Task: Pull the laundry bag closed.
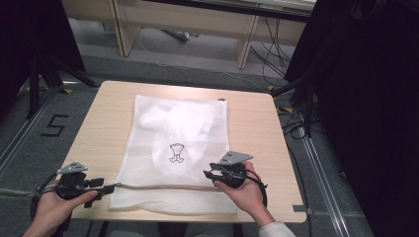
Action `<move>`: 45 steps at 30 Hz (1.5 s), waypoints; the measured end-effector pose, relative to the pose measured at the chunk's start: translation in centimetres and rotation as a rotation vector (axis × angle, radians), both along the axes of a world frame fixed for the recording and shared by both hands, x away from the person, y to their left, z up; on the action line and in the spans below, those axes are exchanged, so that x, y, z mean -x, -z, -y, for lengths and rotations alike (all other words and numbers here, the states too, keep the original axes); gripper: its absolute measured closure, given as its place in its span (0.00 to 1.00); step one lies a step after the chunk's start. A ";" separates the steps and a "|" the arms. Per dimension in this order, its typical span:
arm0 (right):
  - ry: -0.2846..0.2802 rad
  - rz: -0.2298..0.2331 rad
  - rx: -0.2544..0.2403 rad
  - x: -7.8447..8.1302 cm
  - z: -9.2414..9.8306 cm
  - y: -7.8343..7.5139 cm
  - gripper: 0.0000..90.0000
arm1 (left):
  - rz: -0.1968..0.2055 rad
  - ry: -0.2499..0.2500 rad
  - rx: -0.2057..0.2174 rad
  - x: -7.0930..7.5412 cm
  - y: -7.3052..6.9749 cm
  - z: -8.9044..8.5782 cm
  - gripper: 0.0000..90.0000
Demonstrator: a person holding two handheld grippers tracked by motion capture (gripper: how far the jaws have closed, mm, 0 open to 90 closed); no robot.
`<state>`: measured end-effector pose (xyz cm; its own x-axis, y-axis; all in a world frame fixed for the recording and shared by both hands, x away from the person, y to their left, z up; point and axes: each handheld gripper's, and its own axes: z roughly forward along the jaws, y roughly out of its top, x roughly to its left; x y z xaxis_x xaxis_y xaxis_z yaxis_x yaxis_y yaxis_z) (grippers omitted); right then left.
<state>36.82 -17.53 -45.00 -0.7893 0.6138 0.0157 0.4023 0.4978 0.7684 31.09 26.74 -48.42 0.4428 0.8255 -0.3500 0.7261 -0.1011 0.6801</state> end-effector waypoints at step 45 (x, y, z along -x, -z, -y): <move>-0.372 -0.035 0.069 -1.3 -19.5 0.9 0.79 | 0.025 -0.042 0.005 -0.1 -0.1 -1.4 0.39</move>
